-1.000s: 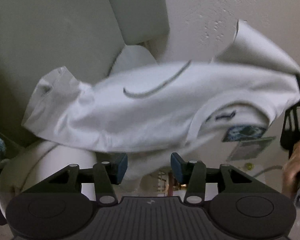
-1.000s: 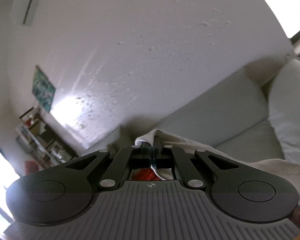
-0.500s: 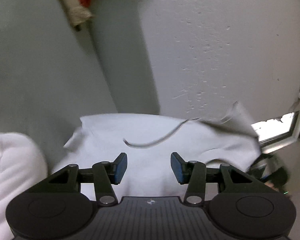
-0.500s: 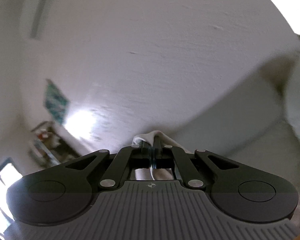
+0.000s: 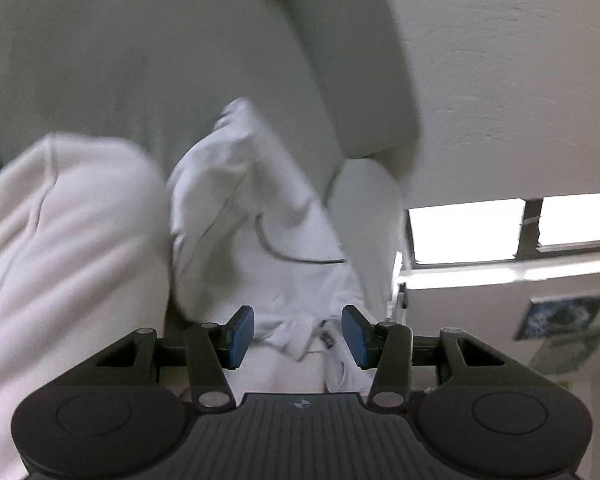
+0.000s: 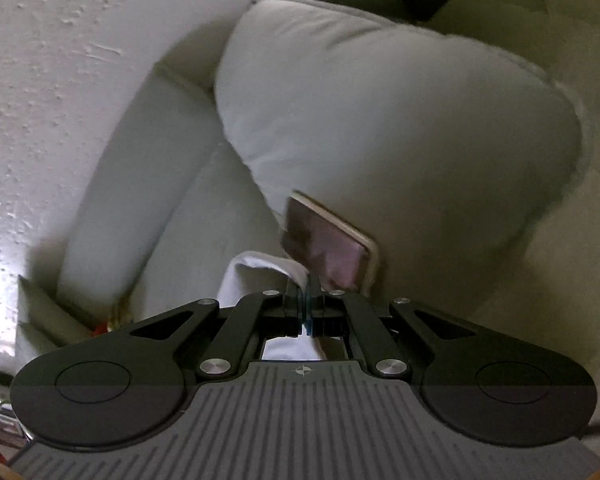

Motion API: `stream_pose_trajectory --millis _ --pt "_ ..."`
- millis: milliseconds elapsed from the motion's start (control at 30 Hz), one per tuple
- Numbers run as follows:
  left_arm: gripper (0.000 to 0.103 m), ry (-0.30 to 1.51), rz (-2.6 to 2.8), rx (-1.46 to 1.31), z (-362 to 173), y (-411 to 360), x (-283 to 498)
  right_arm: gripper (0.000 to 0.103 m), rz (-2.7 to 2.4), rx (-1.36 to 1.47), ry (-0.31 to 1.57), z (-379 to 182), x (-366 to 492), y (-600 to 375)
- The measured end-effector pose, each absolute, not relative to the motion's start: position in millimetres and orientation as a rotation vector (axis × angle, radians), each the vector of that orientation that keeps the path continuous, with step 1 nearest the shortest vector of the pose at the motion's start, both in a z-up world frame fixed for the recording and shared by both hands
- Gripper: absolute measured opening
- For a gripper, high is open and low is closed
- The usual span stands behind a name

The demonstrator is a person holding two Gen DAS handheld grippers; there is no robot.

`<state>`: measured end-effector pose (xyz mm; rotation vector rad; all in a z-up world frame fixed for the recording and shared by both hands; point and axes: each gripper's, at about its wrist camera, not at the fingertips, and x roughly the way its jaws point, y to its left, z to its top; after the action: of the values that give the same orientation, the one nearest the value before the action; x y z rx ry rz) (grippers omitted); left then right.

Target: Fold clothes

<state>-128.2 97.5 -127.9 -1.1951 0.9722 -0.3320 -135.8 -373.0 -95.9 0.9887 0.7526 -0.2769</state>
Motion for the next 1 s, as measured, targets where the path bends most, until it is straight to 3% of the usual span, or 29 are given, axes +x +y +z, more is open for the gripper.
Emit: stream_pose_trajectory --millis 600,867,933,1000 --pt "0.050 1.148 -0.090 -1.354 -184.3 47.9 -101.4 0.002 -0.251 1.073 0.781 -130.6 -138.6 -383.1" --pt "0.039 1.094 0.068 -1.438 -187.3 50.1 -94.5 0.002 -0.242 1.084 0.764 -132.2 -136.9 -384.9" --pt "0.020 1.065 0.072 -1.445 -186.2 52.8 -95.6 0.002 -0.242 1.087 0.762 -133.3 -139.5 -385.0" --pt "0.014 1.028 0.079 -1.419 -178.0 58.2 -97.6 0.002 -0.243 1.092 0.762 -134.6 -144.6 -385.7"
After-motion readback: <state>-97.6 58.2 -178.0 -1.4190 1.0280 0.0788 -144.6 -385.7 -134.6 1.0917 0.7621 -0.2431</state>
